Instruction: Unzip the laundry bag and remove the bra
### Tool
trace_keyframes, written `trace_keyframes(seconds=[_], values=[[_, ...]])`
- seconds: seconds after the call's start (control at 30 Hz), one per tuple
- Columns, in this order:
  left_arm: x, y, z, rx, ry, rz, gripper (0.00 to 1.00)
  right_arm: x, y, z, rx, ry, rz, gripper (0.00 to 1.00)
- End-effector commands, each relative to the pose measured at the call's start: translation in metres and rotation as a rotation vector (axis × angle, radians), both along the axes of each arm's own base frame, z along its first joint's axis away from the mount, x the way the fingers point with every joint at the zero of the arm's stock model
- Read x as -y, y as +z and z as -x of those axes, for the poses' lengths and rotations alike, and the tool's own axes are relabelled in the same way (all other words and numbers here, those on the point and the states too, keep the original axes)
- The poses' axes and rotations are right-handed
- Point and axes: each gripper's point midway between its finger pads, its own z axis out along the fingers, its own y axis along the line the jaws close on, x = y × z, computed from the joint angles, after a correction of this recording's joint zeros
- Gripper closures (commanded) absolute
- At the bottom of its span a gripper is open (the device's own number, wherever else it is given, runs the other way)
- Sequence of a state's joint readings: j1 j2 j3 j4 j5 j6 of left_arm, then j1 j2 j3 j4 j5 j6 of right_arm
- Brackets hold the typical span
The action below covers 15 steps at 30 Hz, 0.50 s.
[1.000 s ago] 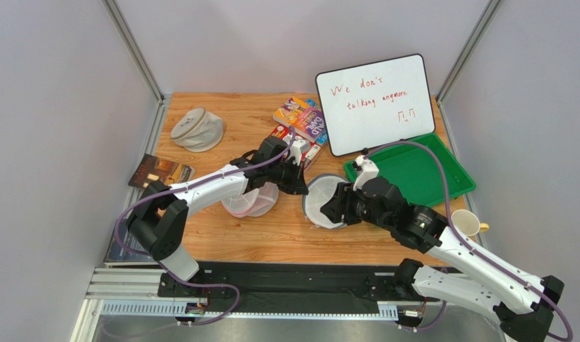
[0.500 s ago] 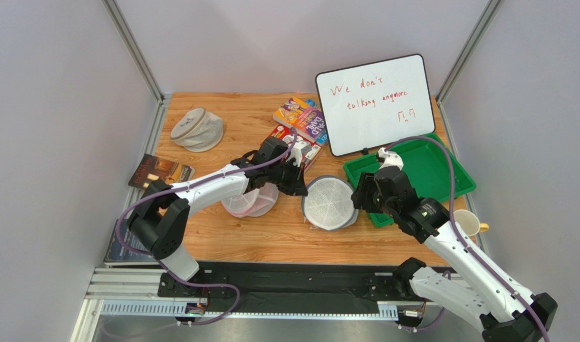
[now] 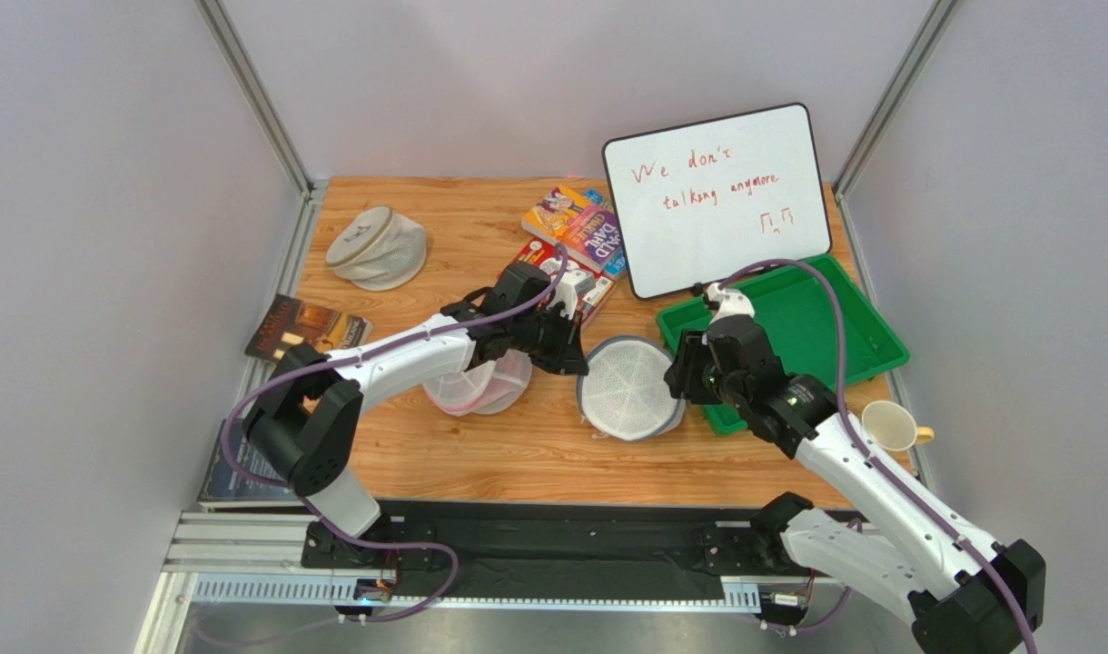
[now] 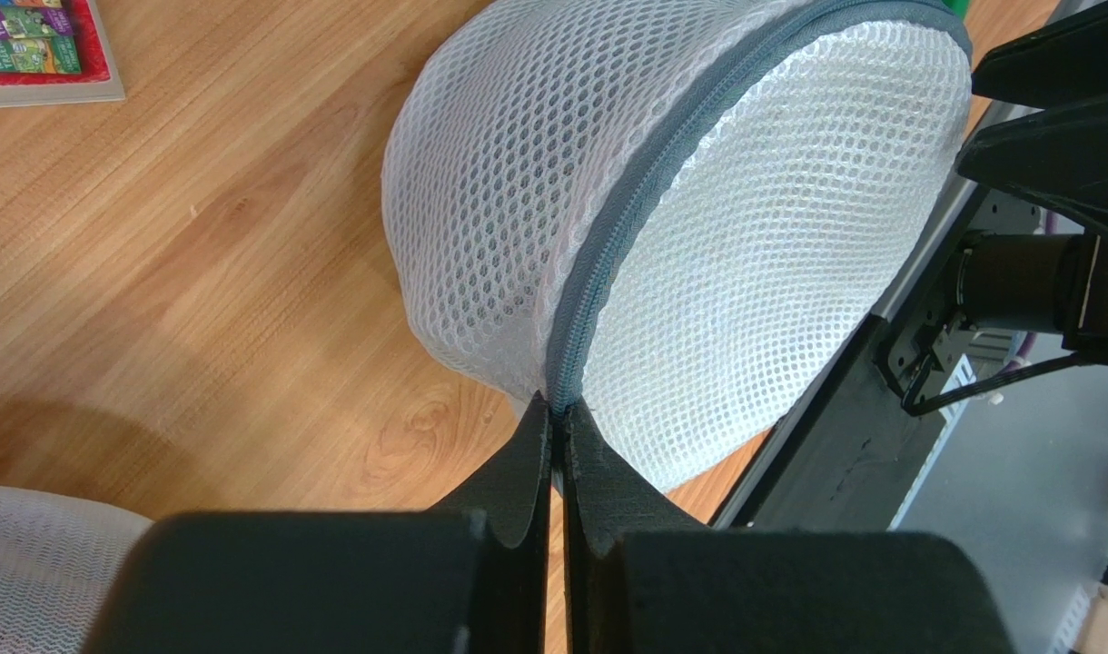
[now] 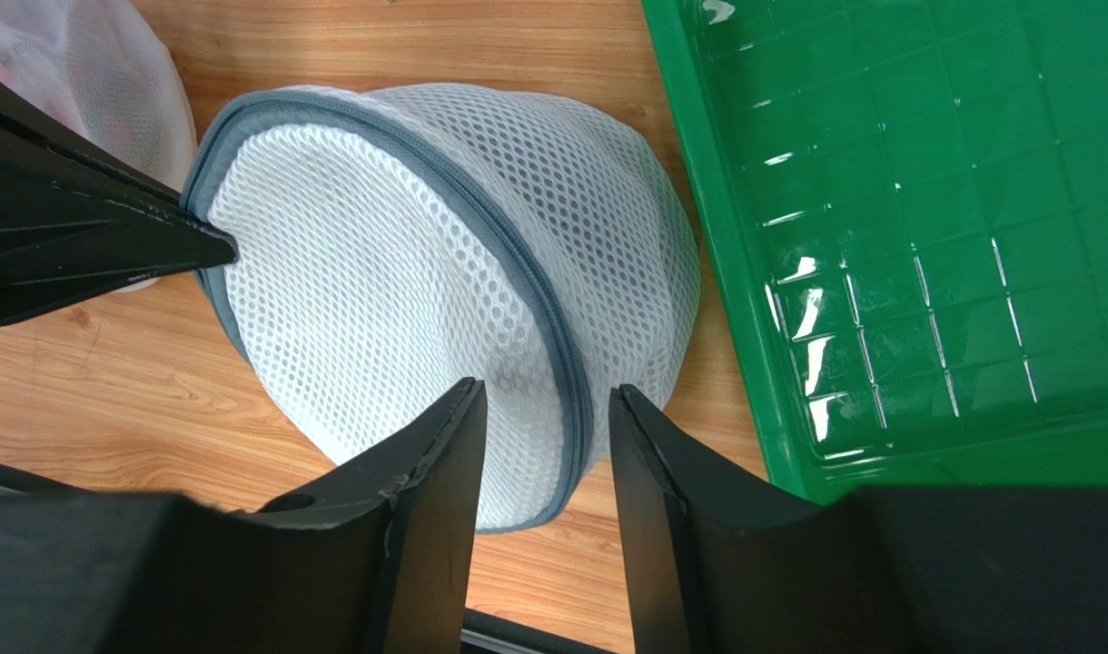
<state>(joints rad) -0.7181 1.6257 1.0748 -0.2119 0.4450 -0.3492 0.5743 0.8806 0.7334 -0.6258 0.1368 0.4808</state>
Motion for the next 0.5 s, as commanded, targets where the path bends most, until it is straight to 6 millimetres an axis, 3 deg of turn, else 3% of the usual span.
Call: trace_keyframes(seconds=[0.0, 0.23, 0.47], values=[[0.01, 0.02, -0.008, 0.05, -0.026, 0.053, 1.0, -0.01, 0.006, -0.012, 0.048, 0.034, -0.024, 0.61], [0.011, 0.019, -0.008, 0.048, -0.028, 0.053, 1.0, -0.013, 0.001, -0.013, 0.036, 0.05, -0.02, 0.85], [0.011, 0.019, -0.007, 0.038, -0.021, 0.054, 1.0, -0.014, 0.012, -0.009, 0.042, 0.055, -0.036, 0.97]])
